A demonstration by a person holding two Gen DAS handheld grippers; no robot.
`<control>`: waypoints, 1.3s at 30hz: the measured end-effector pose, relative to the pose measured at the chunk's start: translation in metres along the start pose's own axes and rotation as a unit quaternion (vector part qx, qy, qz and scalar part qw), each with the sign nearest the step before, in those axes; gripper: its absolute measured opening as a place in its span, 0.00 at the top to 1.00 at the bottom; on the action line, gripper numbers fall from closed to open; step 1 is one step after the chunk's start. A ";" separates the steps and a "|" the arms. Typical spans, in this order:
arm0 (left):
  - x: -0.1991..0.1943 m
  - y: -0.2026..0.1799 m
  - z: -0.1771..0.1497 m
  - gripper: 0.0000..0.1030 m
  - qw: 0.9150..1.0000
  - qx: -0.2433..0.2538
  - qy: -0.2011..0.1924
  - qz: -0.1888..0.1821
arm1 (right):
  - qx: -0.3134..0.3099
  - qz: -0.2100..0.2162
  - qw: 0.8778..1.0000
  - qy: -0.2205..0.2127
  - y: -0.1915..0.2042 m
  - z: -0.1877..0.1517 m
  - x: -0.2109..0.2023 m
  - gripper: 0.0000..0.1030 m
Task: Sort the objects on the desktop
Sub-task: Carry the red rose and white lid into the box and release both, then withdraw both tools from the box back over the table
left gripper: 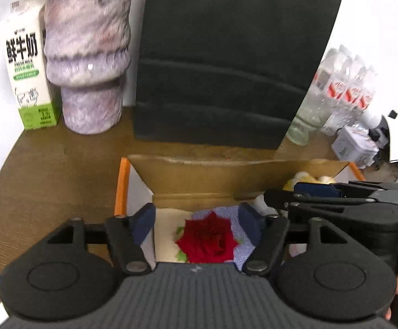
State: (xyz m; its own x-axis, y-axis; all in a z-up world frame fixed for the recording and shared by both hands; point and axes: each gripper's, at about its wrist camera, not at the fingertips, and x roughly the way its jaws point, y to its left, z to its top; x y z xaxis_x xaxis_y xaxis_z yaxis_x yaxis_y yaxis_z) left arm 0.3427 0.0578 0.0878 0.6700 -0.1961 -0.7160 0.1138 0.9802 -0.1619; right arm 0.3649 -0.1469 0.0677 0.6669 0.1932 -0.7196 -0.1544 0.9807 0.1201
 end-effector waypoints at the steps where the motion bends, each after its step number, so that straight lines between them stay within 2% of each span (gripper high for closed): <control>1: -0.009 0.000 0.001 0.31 1.000 0.002 -0.004 0.002 | 0.000 -0.001 1.000 -0.009 0.000 0.001 -0.008 0.56; 5: -0.045 0.003 0.005 0.27 1.000 -0.014 -0.021 0.012 | -0.010 -0.015 0.999 -0.043 0.002 0.007 -0.050 0.55; 7: -0.069 -0.001 0.000 0.25 0.999 -0.019 -0.027 0.026 | -0.012 -0.013 0.998 -0.060 0.004 0.005 -0.076 0.48; 9: -0.095 -0.006 -0.013 0.20 0.998 -0.013 -0.044 0.046 | -0.016 -0.012 0.997 -0.076 0.006 -0.003 -0.104 0.40; 10: -0.108 -0.010 -0.023 0.14 0.997 -0.011 -0.055 0.051 | -0.016 -0.011 0.996 -0.084 0.007 -0.010 -0.115 0.38; 12: -0.130 -0.015 -0.047 0.09 0.996 -0.021 -0.071 0.050 | -0.015 -0.010 0.996 -0.091 0.010 -0.028 -0.134 0.36; 14: -0.151 -0.019 -0.078 0.06 0.995 -0.047 -0.077 0.045 | -0.014 -0.002 0.996 -0.090 0.014 -0.056 -0.151 0.36; 18: -0.182 -0.033 -0.150 0.03 0.993 -0.058 -0.090 0.042 | -0.013 0.014 0.996 -0.089 0.021 -0.124 -0.183 0.31; 23: -0.208 -0.058 -0.241 0.00 0.991 -0.022 -0.112 0.073 | -0.042 0.018 0.994 -0.102 0.032 -0.214 -0.222 0.25; 26: -0.220 -0.066 -0.290 0.00 0.988 -0.009 -0.135 0.067 | -0.050 0.014 0.992 -0.117 0.030 -0.268 -0.242 0.24; 29: -0.225 -0.070 -0.321 0.00 0.987 0.010 -0.150 0.065 | -0.063 0.009 0.990 -0.129 0.027 -0.309 -0.253 0.22; 31: -0.223 -0.070 -0.334 0.00 0.982 0.030 -0.168 0.082 | -0.054 -0.006 0.988 -0.142 0.025 -0.326 -0.256 0.20; 33: -0.220 -0.072 -0.342 0.00 0.980 0.041 -0.166 0.100 | -0.041 0.002 0.988 -0.147 0.024 -0.337 -0.257 0.19; 37: -0.219 -0.070 -0.342 0.00 0.980 0.038 -0.173 0.091 | -0.051 -0.010 0.984 -0.168 0.028 -0.346 -0.256 0.14; 39: -0.215 -0.072 -0.341 0.00 0.982 0.049 -0.159 0.086 | -0.039 0.001 0.985 -0.169 0.025 -0.345 -0.255 0.12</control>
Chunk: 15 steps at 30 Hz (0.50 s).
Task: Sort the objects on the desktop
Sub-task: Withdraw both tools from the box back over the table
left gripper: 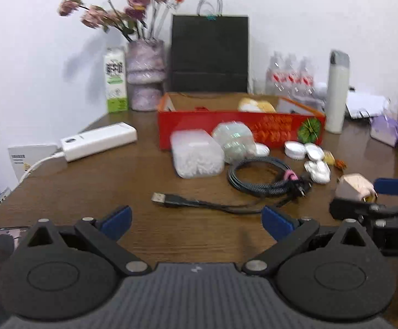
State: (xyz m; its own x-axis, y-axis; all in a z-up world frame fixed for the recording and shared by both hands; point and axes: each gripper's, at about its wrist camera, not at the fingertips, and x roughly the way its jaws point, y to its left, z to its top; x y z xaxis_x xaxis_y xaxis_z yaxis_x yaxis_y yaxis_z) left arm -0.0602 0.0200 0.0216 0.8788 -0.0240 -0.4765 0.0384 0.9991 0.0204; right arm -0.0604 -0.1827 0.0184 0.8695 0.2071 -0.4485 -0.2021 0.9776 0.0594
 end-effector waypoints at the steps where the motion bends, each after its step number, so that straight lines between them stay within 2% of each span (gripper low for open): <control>1: 0.001 -0.002 0.000 0.00 1.000 0.005 0.005 0.002 | 0.004 0.003 1.000 0.000 -0.001 -0.001 0.000 0.12; 7: 0.003 -0.008 -0.001 0.00 1.000 0.026 0.010 0.011 | 0.053 0.010 0.999 -0.011 -0.015 -0.002 0.001 0.12; 15: 0.007 -0.011 -0.001 0.00 0.999 0.039 0.023 0.009 | 0.038 0.011 0.999 -0.025 -0.009 -0.003 -0.002 0.12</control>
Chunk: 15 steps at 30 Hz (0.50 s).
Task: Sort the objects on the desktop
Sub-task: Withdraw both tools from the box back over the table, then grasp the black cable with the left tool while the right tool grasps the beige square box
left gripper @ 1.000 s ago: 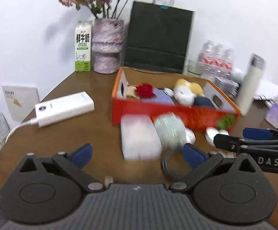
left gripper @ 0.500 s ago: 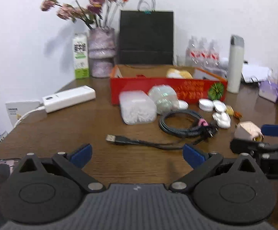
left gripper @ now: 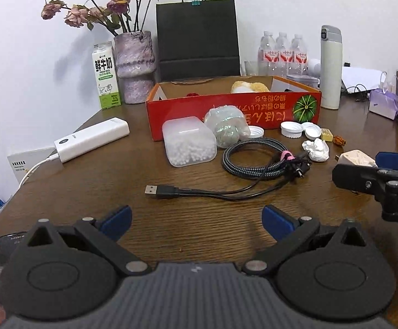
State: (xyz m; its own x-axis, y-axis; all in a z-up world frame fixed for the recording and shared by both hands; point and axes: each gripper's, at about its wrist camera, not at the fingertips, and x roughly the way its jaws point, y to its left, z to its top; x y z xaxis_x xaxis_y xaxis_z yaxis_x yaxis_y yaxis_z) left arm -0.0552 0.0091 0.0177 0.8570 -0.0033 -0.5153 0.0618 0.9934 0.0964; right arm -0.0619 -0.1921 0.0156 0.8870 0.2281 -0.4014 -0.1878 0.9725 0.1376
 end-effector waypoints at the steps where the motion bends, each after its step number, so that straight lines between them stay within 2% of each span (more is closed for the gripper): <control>1: 0.001 0.000 0.000 0.00 1.000 0.000 0.001 0.001 | 0.001 0.001 1.000 0.000 0.000 0.000 0.000 0.12; 11: -0.001 -0.002 0.000 0.00 1.000 0.007 -0.002 0.005 | -0.007 -0.002 1.000 -0.009 0.004 -0.001 -0.003 0.12; 15: -0.002 0.006 0.002 0.00 1.000 -0.012 -0.008 -0.020 | 0.005 -0.015 1.000 -0.006 0.000 0.003 -0.004 0.12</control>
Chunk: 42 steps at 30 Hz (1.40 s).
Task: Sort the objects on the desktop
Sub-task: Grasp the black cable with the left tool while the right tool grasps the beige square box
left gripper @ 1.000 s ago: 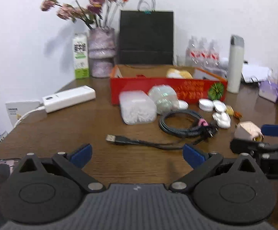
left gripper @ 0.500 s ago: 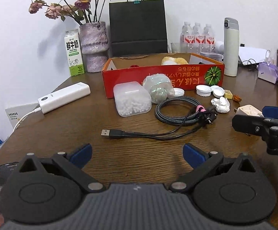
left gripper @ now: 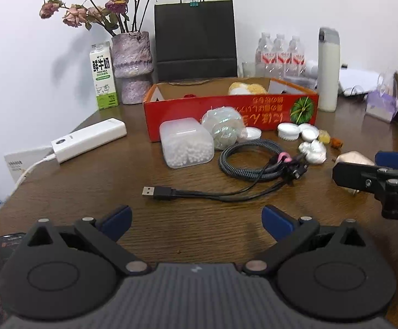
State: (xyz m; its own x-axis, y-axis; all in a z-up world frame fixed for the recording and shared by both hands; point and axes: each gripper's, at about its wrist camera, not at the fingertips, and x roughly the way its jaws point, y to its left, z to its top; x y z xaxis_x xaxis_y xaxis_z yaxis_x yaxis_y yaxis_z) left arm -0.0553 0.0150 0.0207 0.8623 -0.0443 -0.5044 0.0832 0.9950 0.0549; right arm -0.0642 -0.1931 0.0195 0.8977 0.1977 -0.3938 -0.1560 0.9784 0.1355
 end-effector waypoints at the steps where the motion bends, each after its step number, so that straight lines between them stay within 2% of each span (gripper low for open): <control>1: 0.000 0.004 0.003 0.00 1.000 -0.009 -0.005 -0.014 | 0.003 -0.010 1.000 -0.001 -0.002 0.002 -0.002 0.12; 4: 0.006 0.010 0.026 0.00 0.997 -0.046 -0.009 -0.062 | -0.022 -0.043 0.999 -0.018 -0.005 0.012 -0.005 0.12; 6: 0.023 0.008 0.048 0.01 0.992 -0.064 0.005 -0.108 | -0.035 -0.061 0.997 -0.011 -0.009 0.018 0.002 0.12; 7: 0.035 0.005 0.057 0.06 0.990 -0.069 0.011 -0.119 | -0.040 -0.067 0.997 -0.001 -0.011 0.019 0.008 0.12; 8: 0.047 0.002 0.064 0.17 0.991 -0.067 0.020 -0.114 | -0.043 -0.072 0.996 0.017 -0.013 0.021 0.016 0.12; 10: 0.071 -0.002 0.074 0.32 0.992 -0.065 0.049 -0.093 | -0.040 -0.074 0.996 0.040 -0.018 0.022 0.027 0.13; 11: 0.083 -0.001 0.077 0.40 0.991 -0.072 0.063 -0.093 | -0.035 -0.070 0.996 0.045 -0.021 0.021 0.030 0.13; 13: 0.101 0.002 0.079 0.47 0.988 -0.087 0.086 -0.099 | -0.024 -0.060 0.997 0.048 -0.024 0.019 0.032 0.13; 15: 0.117 -0.001 0.078 0.64 0.986 -0.084 0.113 -0.091 | -0.020 -0.049 0.997 0.048 -0.025 0.018 0.034 0.14; 16: 0.121 -0.003 0.076 0.79 0.986 -0.076 0.117 -0.088 | -0.022 -0.044 0.997 0.052 -0.024 0.019 0.037 0.16; 17: 0.117 -0.007 0.074 0.90 0.989 -0.064 0.107 -0.078 | -0.026 -0.040 0.997 0.055 -0.022 0.018 0.040 0.18; 19: 0.109 -0.011 0.073 0.90 0.990 -0.061 0.100 -0.082 | -0.034 -0.036 0.997 0.064 -0.019 0.017 0.045 0.23; 21: 0.084 -0.011 0.078 0.90 0.991 -0.068 0.059 -0.096 | -0.040 -0.040 0.996 0.075 -0.016 0.016 0.050 0.27; 23: 0.050 -0.008 0.089 0.90 0.993 -0.072 0.001 -0.097 | -0.037 -0.040 0.995 0.082 -0.017 0.015 0.050 0.37; 25: 0.018 -0.003 0.103 0.90 0.990 -0.081 -0.054 -0.105 | -0.028 -0.046 0.994 0.093 -0.019 0.014 0.051 0.63; 27: -0.015 0.002 0.117 1.00 0.984 -0.082 -0.115 -0.113 | -0.012 -0.040 0.995 0.095 -0.023 0.014 0.049 0.63; 29: -0.037 0.004 0.128 1.00 0.979 -0.069 -0.161 -0.105 | -0.002 -0.040 0.995 0.093 -0.025 0.013 0.046 0.63; 30: -0.043 0.006 0.133 1.00 0.978 -0.063 -0.168 -0.105 | -0.001 -0.042 0.995 0.092 -0.025 0.013 0.045 0.63; 34: -0.040 0.015 0.144 1.00 0.981 -0.065 -0.153 -0.097 | -0.001 -0.041 0.997 0.072 -0.024 0.017 0.034 0.63; 36: -0.033 0.023 0.139 0.99 0.985 -0.063 -0.116 -0.112 | -0.010 -0.044 0.997 0.055 -0.023 0.021 0.024 0.64; 39: -0.017 0.034 0.112 0.99 0.990 -0.076 -0.072 -0.097 | -0.011 -0.050 0.998 0.040 -0.027 0.026 0.012 0.64; 42: 0.013 0.034 0.083 0.91 0.996 -0.056 -0.011 -0.068 | -0.005 -0.049 0.998 0.043 -0.032 0.028 0.012 0.63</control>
State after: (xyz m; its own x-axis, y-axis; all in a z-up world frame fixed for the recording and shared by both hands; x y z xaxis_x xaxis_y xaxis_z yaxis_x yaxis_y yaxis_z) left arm -0.0003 0.0412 0.0874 0.8577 -0.1801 -0.4817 0.1446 0.9833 -0.1102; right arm -0.0372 -0.2235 0.0360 0.8701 0.1047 -0.4816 -0.0734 0.9938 0.0835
